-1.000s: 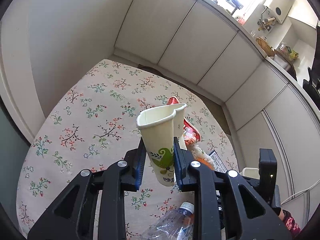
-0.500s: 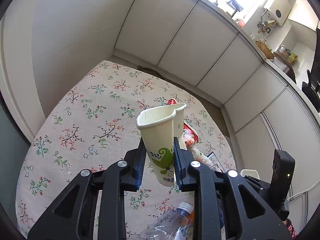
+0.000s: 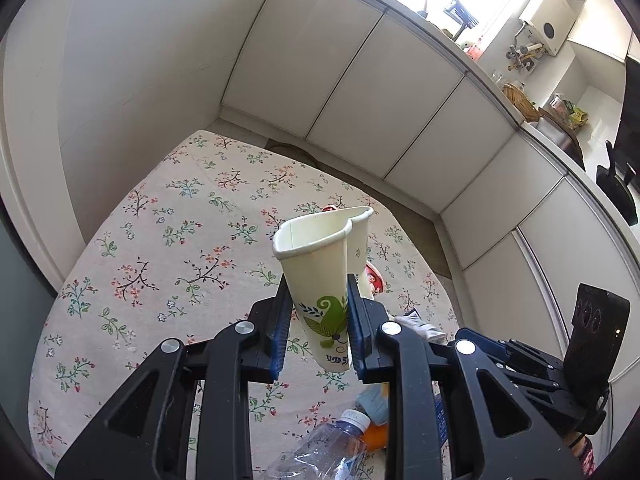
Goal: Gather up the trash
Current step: 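Grasp the milk carton with the right tool while the left tool holds the paper cup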
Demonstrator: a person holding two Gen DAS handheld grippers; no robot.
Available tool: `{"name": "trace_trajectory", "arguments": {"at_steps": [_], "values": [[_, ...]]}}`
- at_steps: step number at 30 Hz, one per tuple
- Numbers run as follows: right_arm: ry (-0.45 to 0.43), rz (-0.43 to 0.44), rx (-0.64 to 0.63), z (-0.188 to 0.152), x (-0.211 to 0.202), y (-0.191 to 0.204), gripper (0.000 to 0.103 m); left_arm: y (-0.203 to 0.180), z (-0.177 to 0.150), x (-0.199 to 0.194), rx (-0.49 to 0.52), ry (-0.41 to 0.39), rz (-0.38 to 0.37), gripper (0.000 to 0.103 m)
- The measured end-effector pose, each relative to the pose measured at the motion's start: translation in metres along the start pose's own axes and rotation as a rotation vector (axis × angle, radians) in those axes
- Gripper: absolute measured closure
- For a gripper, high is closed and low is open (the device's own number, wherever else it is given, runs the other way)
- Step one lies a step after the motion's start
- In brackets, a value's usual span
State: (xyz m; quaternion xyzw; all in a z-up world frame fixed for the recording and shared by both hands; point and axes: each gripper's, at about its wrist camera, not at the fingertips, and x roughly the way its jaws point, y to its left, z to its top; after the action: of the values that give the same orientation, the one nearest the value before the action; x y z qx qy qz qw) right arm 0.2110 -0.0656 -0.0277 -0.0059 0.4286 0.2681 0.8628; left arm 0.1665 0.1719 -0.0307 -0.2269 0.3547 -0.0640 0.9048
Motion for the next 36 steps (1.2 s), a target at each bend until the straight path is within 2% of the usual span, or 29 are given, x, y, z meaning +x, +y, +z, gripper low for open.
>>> {"name": "trace_trajectory", "arguments": {"at_steps": [3,5,6,9,12,15,20,21,23,24,25,29,36], "values": [[0.039,-0.032,0.011,-0.006,0.007,-0.008,0.066,-0.002,-0.001,0.001,0.005,0.004,0.002,0.079],[0.102,-0.023,0.053,-0.014,0.021,-0.016,0.052,-0.002,-0.001,0.002,0.004,0.008,0.004,0.079],[0.119,-0.027,0.079,-0.018,0.027,-0.020,0.038,-0.003,-0.001,0.003,0.002,0.010,0.004,0.079],[0.157,-0.048,0.095,-0.027,0.043,-0.022,0.032,-0.002,-0.002,0.006,-0.005,0.018,0.004,0.079],[0.170,-0.059,0.077,-0.025,0.058,-0.017,0.020,-0.002,-0.003,0.009,0.000,0.026,0.005,0.079],[0.207,-0.062,0.084,-0.024,0.082,-0.019,0.020,0.000,-0.003,0.012,0.001,0.033,0.007,0.079],[0.267,0.004,0.173,-0.027,0.124,-0.039,0.020,0.007,-0.002,0.015,-0.028,0.047,-0.002,0.079],[0.267,0.017,0.181,-0.027,0.127,-0.041,0.020,0.009,-0.001,0.016,-0.034,0.049,-0.004,0.079],[0.264,0.053,0.190,-0.025,0.130,-0.043,0.046,0.010,-0.001,0.018,-0.038,0.050,-0.001,0.079],[0.265,0.070,0.193,-0.024,0.130,-0.043,0.064,0.010,0.000,0.018,-0.037,0.049,0.001,0.079],[0.266,0.082,0.193,-0.023,0.129,-0.042,0.071,0.009,0.000,0.018,-0.036,0.048,0.002,0.079],[0.228,0.066,0.152,-0.017,0.116,-0.030,0.071,0.006,0.000,0.011,-0.026,0.019,0.014,0.079],[0.087,0.047,0.126,0.002,0.066,-0.015,0.071,0.004,0.004,0.002,-0.039,-0.004,0.010,0.079]]}}
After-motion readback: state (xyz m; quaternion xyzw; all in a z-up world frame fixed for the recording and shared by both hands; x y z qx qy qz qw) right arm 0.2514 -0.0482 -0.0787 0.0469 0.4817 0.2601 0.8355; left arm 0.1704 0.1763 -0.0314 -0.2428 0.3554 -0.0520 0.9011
